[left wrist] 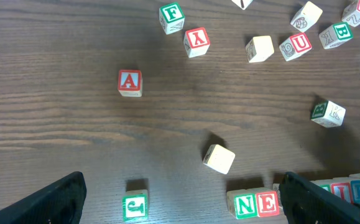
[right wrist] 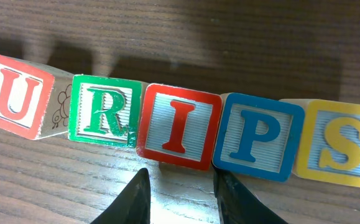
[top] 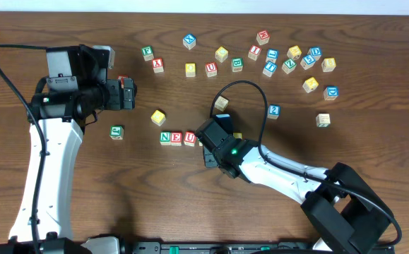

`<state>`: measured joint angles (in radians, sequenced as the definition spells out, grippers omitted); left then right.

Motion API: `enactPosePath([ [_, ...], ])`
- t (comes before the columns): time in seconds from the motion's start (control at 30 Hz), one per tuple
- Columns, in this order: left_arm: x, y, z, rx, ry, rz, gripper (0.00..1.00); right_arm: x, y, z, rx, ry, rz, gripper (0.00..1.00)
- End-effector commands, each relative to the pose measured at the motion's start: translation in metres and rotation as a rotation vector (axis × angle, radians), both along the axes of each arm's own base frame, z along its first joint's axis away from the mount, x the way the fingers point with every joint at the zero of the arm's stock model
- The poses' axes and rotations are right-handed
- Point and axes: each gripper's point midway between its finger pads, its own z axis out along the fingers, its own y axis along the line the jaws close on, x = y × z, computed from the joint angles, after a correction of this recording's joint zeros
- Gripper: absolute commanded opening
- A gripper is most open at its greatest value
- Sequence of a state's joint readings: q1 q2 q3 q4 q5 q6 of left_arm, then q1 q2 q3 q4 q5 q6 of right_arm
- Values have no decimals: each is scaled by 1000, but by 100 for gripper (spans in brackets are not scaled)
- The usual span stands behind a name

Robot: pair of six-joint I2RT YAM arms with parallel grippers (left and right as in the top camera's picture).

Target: Spell out NEURIPS

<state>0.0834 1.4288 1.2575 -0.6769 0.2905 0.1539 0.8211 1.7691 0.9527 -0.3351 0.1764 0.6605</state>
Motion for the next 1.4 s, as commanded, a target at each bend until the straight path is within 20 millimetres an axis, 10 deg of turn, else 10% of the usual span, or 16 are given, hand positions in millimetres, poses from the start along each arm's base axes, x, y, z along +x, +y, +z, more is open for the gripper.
enactPosePath([
  [0.0,2,-1,8,-13,-16,-1,98,8,1,4,-11,-29,8,29],
  [1.37,2,-1,8,-13,-16,0,97,7,4,4,-10,-29,30,29],
])
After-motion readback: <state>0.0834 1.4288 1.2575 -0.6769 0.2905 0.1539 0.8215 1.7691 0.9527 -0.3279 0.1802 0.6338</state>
